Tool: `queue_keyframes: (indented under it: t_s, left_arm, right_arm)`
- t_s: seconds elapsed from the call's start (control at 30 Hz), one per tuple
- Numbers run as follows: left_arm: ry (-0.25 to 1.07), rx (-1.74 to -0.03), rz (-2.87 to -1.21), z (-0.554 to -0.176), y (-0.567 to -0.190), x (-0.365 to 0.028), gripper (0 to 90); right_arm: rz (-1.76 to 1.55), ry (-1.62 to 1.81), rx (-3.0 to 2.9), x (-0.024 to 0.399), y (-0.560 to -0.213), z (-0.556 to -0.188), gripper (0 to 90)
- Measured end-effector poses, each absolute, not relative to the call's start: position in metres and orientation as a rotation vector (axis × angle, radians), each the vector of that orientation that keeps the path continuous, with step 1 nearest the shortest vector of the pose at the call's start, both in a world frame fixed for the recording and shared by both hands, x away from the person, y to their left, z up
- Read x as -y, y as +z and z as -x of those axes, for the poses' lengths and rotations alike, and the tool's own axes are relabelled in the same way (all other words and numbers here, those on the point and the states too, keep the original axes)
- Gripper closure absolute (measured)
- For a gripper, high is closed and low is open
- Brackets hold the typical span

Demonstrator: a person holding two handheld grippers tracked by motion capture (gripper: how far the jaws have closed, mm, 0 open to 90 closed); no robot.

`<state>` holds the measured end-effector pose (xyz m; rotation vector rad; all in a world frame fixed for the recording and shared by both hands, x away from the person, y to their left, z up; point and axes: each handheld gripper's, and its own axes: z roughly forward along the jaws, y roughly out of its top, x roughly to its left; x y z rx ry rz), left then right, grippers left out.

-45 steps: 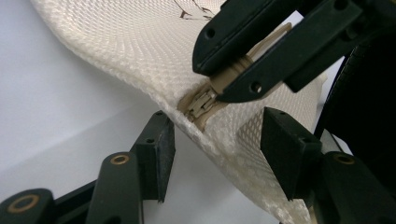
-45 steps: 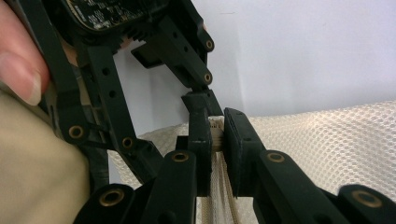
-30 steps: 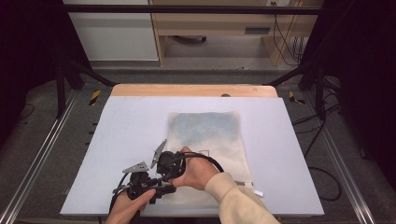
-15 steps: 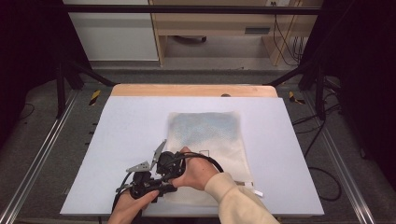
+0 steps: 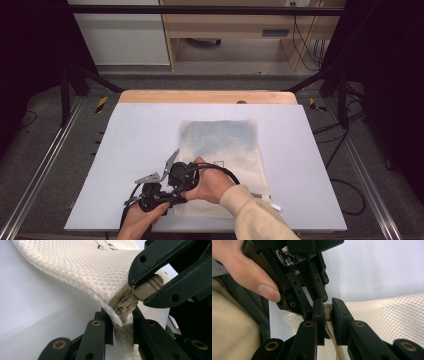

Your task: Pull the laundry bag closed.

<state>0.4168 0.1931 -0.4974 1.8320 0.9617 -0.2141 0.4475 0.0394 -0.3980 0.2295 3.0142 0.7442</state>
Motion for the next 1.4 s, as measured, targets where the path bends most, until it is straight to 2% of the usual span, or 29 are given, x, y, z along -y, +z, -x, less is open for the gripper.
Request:
queue_keyframes:
  t_s: [0.2, 1.4]
  left_arm:
    - [-0.204, -0.963, -1.836, -0.417, -0.497, -0.193, 82.7]
    - [-0.173, -0.975, -1.847, -0.418, -0.495, -0.198, 84.3]
  right_arm:
    - [-0.223, 0.747, -3.006, -0.038, -0.399, -0.448, 81.9]
    - [-0.16, 0.688, -2.968, -0.022, -0.41, -0.445, 82.2]
